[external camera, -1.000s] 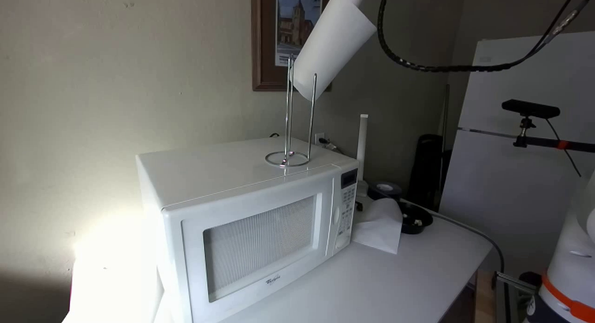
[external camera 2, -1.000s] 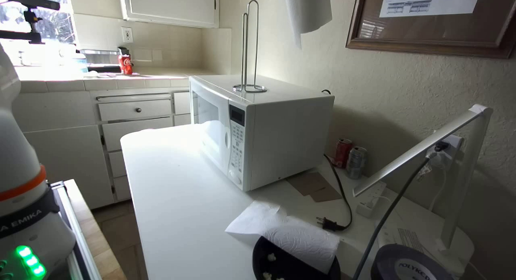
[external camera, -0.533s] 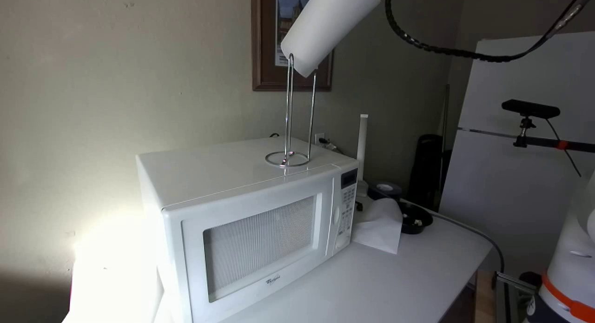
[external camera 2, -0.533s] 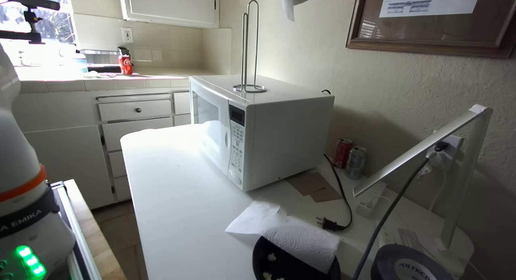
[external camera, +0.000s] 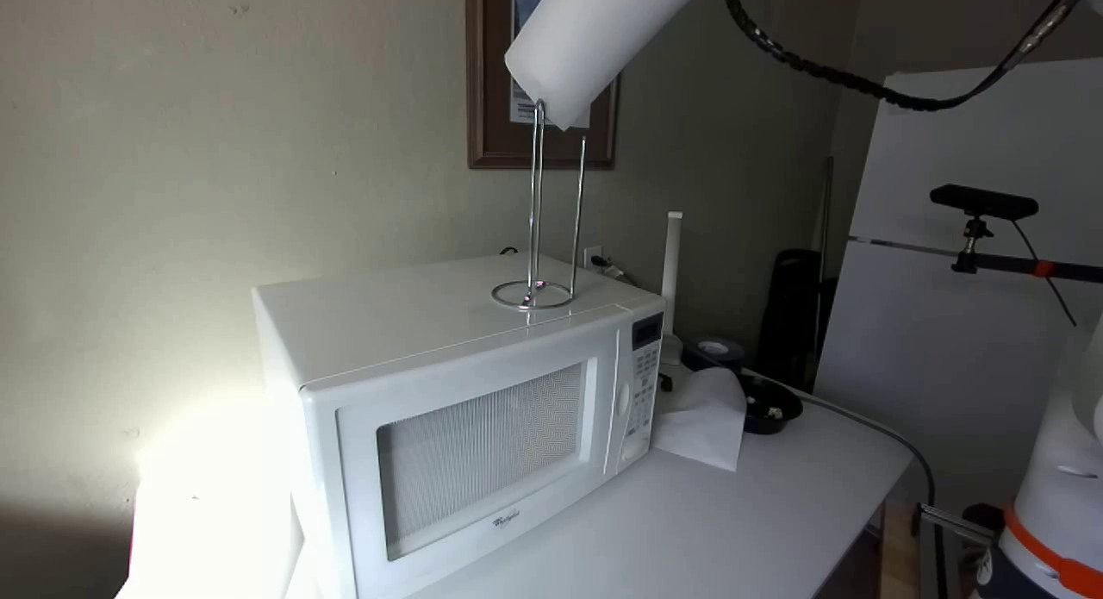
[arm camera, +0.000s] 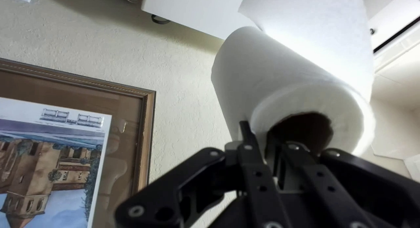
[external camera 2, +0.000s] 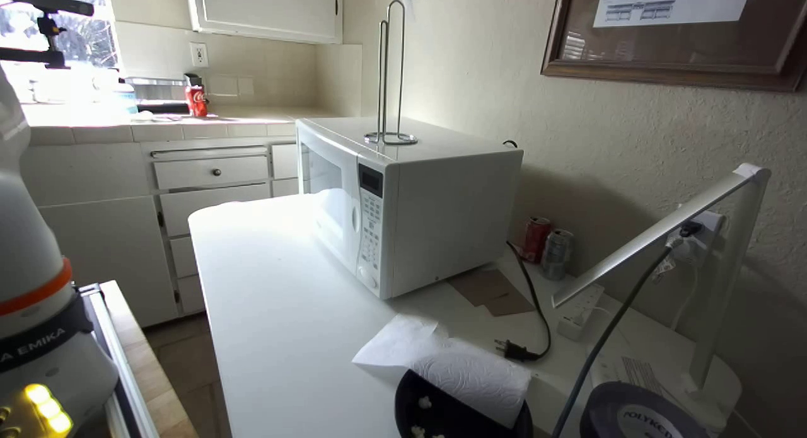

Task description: Put the paper towel roll on the paper towel holder

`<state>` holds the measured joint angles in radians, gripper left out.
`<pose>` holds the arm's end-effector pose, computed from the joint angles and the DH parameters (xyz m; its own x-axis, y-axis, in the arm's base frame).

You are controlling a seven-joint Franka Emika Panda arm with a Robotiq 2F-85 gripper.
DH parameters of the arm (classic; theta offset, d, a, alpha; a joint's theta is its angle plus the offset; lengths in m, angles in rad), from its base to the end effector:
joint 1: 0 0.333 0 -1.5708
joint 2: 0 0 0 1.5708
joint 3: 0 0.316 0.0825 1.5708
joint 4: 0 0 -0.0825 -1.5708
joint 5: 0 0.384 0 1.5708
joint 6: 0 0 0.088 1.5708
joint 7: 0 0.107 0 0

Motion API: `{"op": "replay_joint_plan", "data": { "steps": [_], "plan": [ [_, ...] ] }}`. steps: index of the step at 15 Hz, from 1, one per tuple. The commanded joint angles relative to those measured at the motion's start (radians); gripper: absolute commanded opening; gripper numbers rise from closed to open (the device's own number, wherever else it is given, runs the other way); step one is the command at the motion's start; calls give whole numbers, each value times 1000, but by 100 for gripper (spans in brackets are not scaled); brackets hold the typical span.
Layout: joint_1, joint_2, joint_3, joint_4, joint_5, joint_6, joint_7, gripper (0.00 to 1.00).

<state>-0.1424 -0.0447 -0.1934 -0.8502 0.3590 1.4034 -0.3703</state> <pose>0.4052 -0.1022 0.9445 0.7662 0.1437 0.6264 0.2137 -0.9762 -0.0375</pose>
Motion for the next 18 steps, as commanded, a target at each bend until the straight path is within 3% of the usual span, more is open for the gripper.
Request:
{"op": "replay_joint_plan", "data": {
  "steps": [1,9,18],
  "plan": [
    [-3,44,-7,110,27,-69,0,3],
    [-10,69,-10,200,47,-165,22,3],
    [-15,99,-9,204,82,-206,36,3]
  ]
}}
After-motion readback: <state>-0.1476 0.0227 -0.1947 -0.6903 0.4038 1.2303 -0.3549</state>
